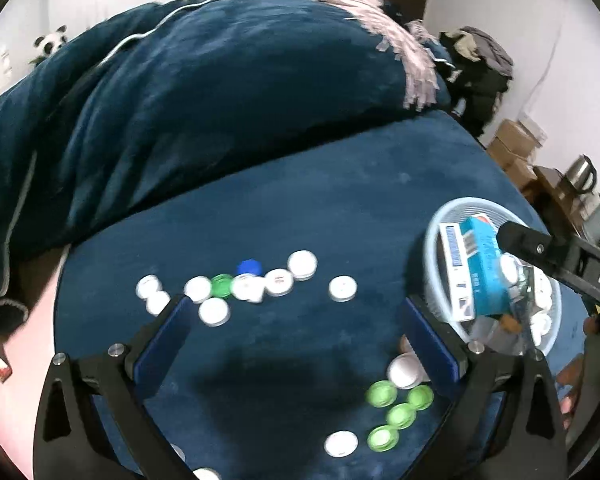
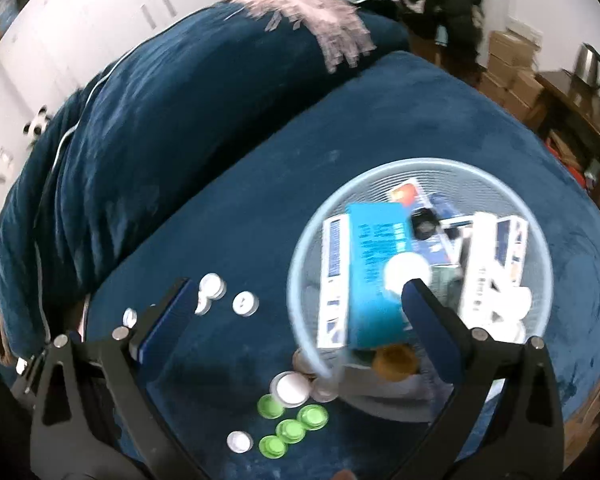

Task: Organize objects
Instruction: 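Move both open tools back over the caps on the blanket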

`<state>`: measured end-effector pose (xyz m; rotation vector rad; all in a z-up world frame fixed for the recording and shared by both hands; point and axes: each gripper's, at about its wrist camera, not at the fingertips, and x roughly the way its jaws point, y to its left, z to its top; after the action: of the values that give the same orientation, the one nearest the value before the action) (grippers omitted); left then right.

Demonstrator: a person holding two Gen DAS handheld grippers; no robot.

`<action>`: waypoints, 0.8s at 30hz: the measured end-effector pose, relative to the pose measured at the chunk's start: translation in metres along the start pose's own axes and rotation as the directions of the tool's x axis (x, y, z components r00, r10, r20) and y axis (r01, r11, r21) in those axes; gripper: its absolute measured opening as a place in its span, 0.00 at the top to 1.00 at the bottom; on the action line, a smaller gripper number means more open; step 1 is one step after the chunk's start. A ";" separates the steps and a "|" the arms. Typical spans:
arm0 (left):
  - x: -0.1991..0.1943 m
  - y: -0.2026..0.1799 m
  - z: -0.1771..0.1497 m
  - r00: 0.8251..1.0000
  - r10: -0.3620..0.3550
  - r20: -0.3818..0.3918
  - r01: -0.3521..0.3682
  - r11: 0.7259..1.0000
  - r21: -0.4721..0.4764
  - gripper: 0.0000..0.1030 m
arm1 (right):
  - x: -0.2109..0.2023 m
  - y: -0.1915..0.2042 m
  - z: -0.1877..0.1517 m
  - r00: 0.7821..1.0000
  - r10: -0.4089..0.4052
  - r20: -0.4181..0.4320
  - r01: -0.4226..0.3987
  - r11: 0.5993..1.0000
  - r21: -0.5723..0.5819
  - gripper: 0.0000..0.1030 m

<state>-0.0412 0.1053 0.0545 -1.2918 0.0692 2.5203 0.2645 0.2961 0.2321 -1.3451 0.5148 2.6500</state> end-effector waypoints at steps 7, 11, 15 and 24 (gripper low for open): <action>0.013 0.051 -0.016 0.998 0.003 -0.061 -0.009 0.995 -0.096 0.01 | 0.017 0.035 -0.007 0.999 -0.024 -0.038 0.020 0.994 -0.108 0.00; 0.025 0.082 -0.018 0.996 0.017 -0.083 -0.028 0.990 -0.141 0.01 | 0.033 0.052 -0.010 0.998 -0.031 -0.062 0.020 0.987 -0.161 0.00; 0.033 0.107 -0.020 0.995 0.023 -0.098 -0.039 0.986 -0.161 0.01 | 0.054 0.077 -0.016 0.994 -0.042 -0.098 0.017 0.971 -0.237 0.00; 0.058 0.158 -0.034 0.986 0.061 -0.154 -0.094 0.972 -0.218 0.01 | 0.107 0.126 -0.038 0.977 -0.059 -0.203 -0.017 0.935 -0.353 0.00</action>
<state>-0.0923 -0.0364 -0.0269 -1.5905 -0.1401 2.5526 0.1965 0.1609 0.1561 -1.7294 0.0355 2.6870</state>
